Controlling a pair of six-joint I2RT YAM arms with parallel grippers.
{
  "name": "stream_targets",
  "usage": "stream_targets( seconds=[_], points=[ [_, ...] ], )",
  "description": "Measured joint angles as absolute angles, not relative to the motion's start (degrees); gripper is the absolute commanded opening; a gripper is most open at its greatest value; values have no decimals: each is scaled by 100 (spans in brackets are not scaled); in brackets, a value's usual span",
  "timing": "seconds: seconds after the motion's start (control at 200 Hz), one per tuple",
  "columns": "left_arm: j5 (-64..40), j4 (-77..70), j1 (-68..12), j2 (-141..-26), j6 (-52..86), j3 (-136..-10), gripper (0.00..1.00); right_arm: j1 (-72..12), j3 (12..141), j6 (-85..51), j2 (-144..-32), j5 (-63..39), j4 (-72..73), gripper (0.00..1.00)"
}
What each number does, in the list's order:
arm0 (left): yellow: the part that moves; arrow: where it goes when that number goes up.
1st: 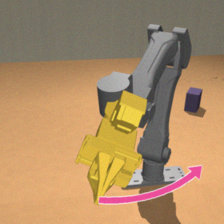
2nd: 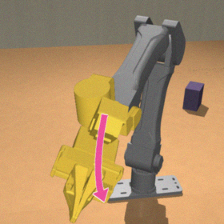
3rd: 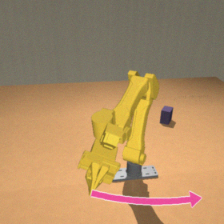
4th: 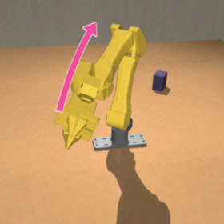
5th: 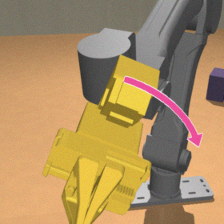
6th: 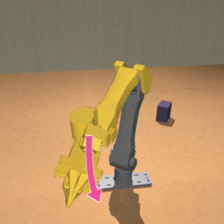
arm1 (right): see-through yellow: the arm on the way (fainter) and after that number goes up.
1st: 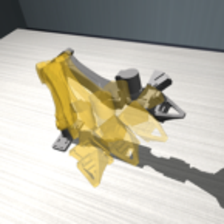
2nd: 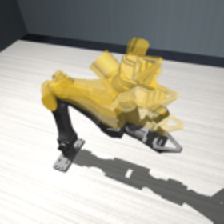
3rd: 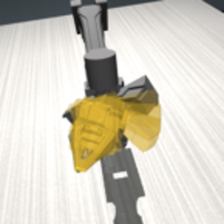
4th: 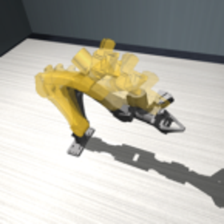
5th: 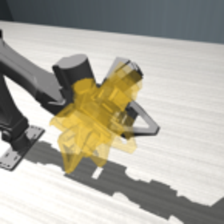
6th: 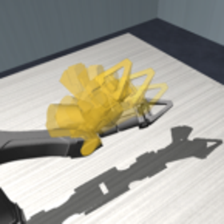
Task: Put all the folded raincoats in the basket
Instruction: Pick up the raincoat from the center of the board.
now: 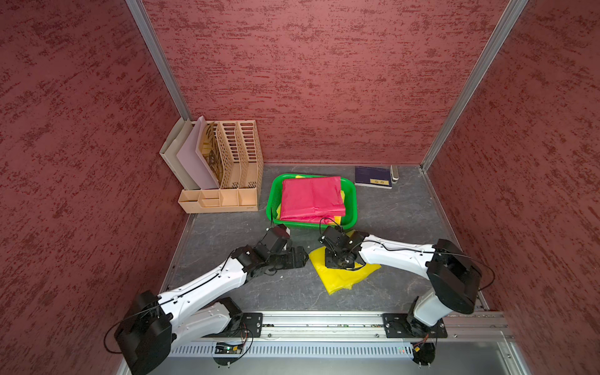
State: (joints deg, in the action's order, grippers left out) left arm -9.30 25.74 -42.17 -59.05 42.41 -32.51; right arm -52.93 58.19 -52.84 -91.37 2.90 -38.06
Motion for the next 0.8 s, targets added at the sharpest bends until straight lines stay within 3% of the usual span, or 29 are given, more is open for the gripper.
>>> stream_targets(
  seconds=[0.07, 0.306, 0.796],
  points=[
    [-1120, 2414, -4228, -5721, 4416, -2967, 100, -5240, 6071, -5057, -8799, 353, -4042, 62],
    [-1463, 1538, -4753, -6180, 5004, -2530, 100, -4375, 6125, -4130, -7732, 628, -4794, 65],
    [-1299, -163, -5533, -8374, 5677, -3365, 97, -2370, 5531, -2674, -8167, 766, -4571, 65]
  ],
)
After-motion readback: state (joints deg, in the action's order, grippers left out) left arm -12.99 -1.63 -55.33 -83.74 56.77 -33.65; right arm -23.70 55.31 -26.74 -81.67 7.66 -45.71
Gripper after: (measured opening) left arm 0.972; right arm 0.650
